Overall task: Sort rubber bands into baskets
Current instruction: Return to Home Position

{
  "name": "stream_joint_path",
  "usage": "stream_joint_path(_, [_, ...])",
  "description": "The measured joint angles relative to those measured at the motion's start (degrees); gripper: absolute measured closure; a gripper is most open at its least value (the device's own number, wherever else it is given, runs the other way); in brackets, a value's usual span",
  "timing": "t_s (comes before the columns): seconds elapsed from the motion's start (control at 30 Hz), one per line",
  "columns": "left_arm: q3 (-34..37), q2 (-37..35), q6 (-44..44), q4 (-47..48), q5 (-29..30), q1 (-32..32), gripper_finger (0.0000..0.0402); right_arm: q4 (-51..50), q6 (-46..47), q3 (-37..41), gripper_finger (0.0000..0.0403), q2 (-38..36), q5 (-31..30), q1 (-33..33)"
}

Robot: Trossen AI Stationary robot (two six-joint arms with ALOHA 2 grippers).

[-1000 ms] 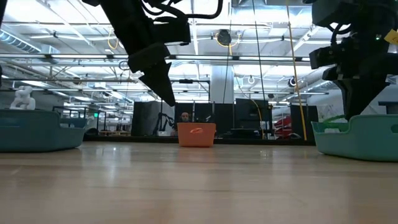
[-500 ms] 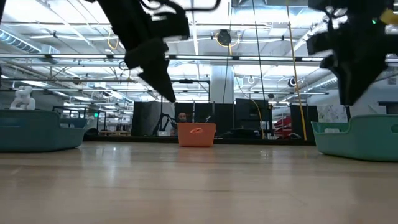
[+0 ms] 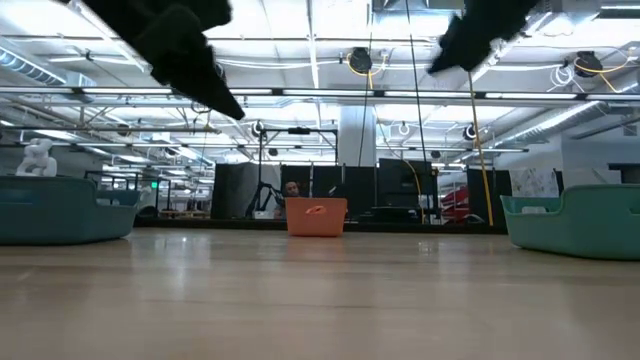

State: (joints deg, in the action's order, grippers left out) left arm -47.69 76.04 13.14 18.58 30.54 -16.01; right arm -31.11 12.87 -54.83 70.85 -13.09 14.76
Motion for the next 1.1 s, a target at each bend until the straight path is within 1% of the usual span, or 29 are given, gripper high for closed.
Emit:
stream_joint_path(0.1, [7.6, -6.4, 0.0, -8.2, -0.9, -0.2, 0.04, 8.6, -2.8, 0.0, 0.0308, 0.0, 0.7, 0.0])
stream_joint_path(0.17, [12.3, -10.6, -0.3, -14.0, -2.1, -0.1, 0.04, 12.8, -5.5, 0.0, 0.0308, 0.0, 3.4, -0.1])
stream_joint_path(0.23, [16.4, -14.5, -0.6, -19.1, -2.9, -0.2, 0.04, 14.0, -7.0, 0.0, 0.0308, -0.8, 5.9, 0.0])
stream_joint_path(0.33, [21.1, -20.6, -1.0, -22.8, -3.5, -0.1, 0.04, 13.0, -6.9, 0.0, 0.0308, -3.0, 5.7, 0.0])
stream_joint_path(0.4, [23.5, -24.8, -1.4, -23.8, -4.0, -0.1, 0.04, 12.1, -6.8, 0.7, 0.0308, -5.1, 5.4, 0.0])
stream_joint_path(0.5, [26.5, -31.4, -1.5, -24.3, -4.3, -0.1, 0.04, 13.7, -6.4, 3.7, 0.0308, -10.0, 5.1, 0.0])
stream_joint_path(0.7, [32.6, -45.2, -1.6, -23.9, -4.9, -0.1, 0.04, 21.7, -2.9, 13.5, 0.0308, -21.0, 2.4, -0.1])
stream_joint_path(0.83, [36.6, -54.1, -1.6, -24.2, -4.9, -0.1, 0.04, 24.8, -0.2, 19.3, 0.0308, -26.7, 2.5, -0.1])
stream_joint_path(1.0, [40.7, -63.0, -1.5, -23.9, -5.1, -0.1, 0.04, 28.3, 2.5, 26.9, 0.0308, -33.7, 2.4, -0.1])
stream_joint_path(1.1, [41.6, -67.1, -1.5, -22.9, -5.8, -0.1, 0.04, 30.0, 4.1, 30.7, 0.0308, -38.2, 0.9, -0.2])
